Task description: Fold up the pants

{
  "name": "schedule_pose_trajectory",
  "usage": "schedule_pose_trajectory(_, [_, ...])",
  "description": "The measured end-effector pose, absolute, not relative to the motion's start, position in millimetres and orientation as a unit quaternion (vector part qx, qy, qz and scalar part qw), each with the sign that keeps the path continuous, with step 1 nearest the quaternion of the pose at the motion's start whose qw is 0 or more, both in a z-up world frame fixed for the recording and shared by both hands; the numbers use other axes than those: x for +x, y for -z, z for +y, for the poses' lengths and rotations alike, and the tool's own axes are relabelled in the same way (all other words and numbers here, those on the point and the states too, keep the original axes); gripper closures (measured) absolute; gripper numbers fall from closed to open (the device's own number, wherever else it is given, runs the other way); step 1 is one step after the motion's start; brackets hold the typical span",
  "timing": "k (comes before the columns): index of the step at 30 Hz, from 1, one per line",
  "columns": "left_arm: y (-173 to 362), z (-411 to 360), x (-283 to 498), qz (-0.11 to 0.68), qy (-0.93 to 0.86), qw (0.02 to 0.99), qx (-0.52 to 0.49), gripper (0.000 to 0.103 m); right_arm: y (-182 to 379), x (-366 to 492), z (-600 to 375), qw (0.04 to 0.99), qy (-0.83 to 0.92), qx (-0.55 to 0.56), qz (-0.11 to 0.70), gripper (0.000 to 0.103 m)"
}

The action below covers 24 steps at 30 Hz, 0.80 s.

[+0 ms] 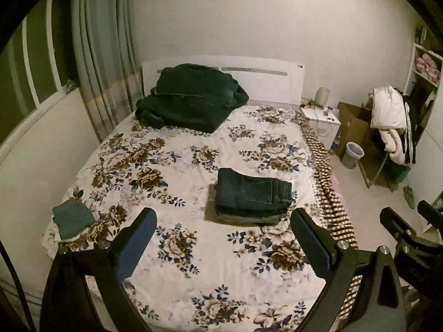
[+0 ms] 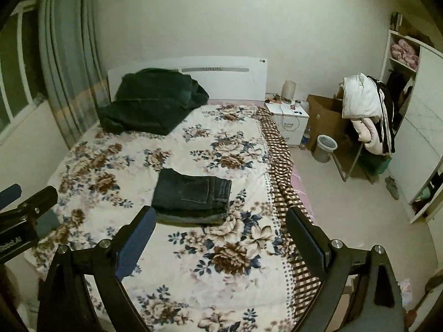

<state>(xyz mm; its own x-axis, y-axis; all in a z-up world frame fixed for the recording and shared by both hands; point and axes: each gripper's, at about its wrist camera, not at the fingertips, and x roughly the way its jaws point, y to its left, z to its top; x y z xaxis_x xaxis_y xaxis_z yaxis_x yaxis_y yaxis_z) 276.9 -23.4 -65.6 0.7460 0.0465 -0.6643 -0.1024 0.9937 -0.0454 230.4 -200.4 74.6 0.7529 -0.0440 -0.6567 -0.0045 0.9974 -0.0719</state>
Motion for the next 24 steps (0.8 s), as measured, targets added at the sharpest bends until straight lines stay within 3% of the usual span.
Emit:
schedule_pose_trajectory(1, [62, -23, 272, 0.35, -0.044, 0.935, -0.035, 0.004, -81, 221, -199, 0.937, 0.011, -0.036, 0.346, 0.002])
schedule_pose_trajectory(12, [43, -18, 240, 0.328, -0.038, 0.943, -0.03, 0.0, -115, 159, -180, 0.943, 0.01, -0.038, 0.331, 0.001])
schedule_pose_trajectory(24, [43, -16, 234, 0.335, -0.029, 0.941, -0.031, 0.0, -121, 160, -179, 0.939, 0.024, -0.04, 0.34, 0.001])
